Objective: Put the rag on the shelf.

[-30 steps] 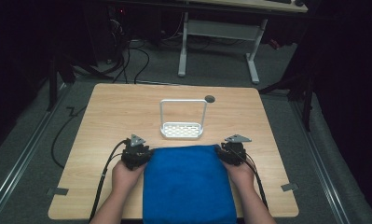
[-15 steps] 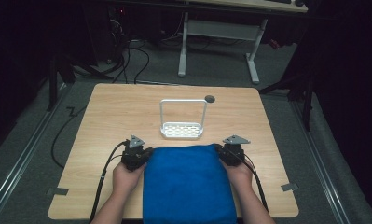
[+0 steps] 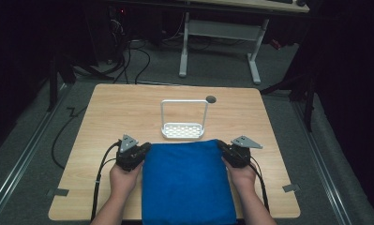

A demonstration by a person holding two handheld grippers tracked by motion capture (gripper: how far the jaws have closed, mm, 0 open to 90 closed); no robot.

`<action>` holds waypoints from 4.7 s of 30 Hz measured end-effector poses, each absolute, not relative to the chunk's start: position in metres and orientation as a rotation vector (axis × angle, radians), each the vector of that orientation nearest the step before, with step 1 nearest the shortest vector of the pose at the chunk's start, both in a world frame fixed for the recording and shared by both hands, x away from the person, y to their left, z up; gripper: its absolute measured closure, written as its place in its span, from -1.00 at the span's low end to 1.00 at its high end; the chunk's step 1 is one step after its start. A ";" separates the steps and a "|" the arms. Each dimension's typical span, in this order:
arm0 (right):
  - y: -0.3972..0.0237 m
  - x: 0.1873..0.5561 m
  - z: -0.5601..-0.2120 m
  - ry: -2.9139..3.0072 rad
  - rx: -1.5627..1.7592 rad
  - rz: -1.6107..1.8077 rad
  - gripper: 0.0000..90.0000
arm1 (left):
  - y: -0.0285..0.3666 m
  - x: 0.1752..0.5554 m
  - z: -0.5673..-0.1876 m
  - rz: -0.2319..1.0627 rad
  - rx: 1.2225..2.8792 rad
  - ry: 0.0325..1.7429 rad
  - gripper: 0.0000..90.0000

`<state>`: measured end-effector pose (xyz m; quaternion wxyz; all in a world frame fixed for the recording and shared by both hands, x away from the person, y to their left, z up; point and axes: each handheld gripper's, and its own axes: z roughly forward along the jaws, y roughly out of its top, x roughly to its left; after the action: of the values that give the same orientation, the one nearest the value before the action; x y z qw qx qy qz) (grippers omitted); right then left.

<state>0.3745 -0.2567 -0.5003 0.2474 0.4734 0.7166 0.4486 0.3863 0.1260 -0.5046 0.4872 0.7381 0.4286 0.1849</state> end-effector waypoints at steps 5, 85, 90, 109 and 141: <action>-0.257 0.364 -0.487 1.886 1.244 1.271 0.96 | 0.128 0.380 -0.495 0.484 1.732 1.016 0.93; -0.258 0.304 -0.341 1.471 0.875 1.585 0.96 | 0.137 0.342 -0.342 0.788 1.422 0.660 0.94; -0.258 0.316 -0.331 1.470 0.877 1.565 0.97 | 0.137 0.362 -0.329 0.812 1.432 0.653 0.94; -0.252 0.380 -0.306 1.473 0.931 1.475 0.97 | 0.124 0.436 -0.302 0.922 1.503 0.699 0.94; -0.245 0.465 -0.287 1.490 0.980 1.359 0.97 | 0.114 0.511 -0.295 1.011 1.553 0.732 0.95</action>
<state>0.4647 -0.2450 -0.2871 0.4345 0.3937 0.5984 0.5460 0.5105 0.1142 -0.2947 0.5434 0.6544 0.3084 0.4258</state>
